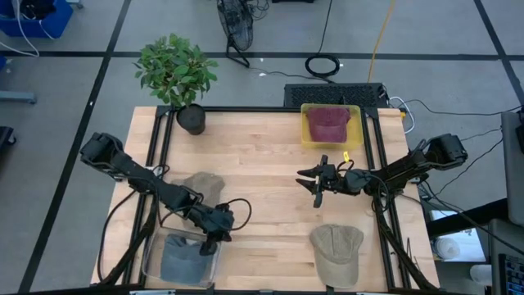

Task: Pick & Place hat
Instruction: Adjust the transparent bin

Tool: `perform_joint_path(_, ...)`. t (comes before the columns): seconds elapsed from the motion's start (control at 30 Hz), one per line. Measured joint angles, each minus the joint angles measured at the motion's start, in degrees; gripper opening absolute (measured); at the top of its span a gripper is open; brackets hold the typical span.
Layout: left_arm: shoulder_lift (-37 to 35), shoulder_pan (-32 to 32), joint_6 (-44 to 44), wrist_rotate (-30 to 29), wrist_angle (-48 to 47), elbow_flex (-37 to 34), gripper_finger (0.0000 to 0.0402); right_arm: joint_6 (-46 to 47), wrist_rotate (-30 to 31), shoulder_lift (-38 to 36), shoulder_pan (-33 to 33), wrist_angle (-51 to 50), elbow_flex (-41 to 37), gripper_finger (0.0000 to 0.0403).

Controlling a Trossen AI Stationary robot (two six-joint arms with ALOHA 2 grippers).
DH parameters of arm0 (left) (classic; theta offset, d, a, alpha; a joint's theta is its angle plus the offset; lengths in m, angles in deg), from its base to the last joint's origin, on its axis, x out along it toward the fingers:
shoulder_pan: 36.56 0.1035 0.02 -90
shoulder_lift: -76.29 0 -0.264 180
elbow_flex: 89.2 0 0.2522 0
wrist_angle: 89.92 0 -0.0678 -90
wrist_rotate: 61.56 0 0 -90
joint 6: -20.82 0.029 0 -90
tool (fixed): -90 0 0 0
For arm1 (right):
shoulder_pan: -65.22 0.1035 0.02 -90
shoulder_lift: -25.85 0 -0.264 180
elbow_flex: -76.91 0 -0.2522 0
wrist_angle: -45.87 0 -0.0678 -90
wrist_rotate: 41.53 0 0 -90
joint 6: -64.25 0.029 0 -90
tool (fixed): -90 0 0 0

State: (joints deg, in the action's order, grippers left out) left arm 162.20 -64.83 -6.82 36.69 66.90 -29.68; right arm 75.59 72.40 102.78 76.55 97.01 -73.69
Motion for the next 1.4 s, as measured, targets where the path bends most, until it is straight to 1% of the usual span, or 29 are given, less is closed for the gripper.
perform_joint_path(0.17,0.2,-0.5,-2.0,-0.6,-10.0,-0.4,0.0010,0.0,0.0,0.0,0.0,0.0,0.0,0.0121)
perform_joint_path(0.37,0.2,-2.2,-4.0,-0.7,-16.6,-0.4,0.0010,0.0,0.0,0.0,0.0,-0.1,0.0,0.0121)
perform_joint_path(0.57,-0.1,-4.3,-6.0,-0.4,-19.0,-0.3,0.0010,0.0,0.0,0.0,0.0,-0.1,0.0,0.0121)
perform_joint_path(0.77,-0.4,-5.2,-7.1,-0.2,-19.1,-0.3,0.0010,0.0,0.0,0.0,0.0,0.0,0.0,0.0121)
perform_joint_path(0.93,-3.8,-4.1,-6.5,-0.9,-19.1,-0.3,0.0010,0.0,0.0,0.0,0.0,0.0,0.0,0.0121)
perform_joint_path(1.17,-10.5,-1.3,-4.0,-6.8,-18.4,-0.2,0.0010,0.2,0.0,0.0,0.0,0.1,0.0,0.0121)
perform_joint_path(1.27,-11.7,-0.5,-2.7,-8.6,-15.1,-0.2,0.0010,0.2,0.0,0.0,0.0,0.1,0.0,0.0121)
perform_joint_path(1.4,-11.1,-0.3,-1.0,-8.3,-3.0,-0.2,0.0010,0.2,0.0,0.0,0.0,0.0,0.0,0.0121)
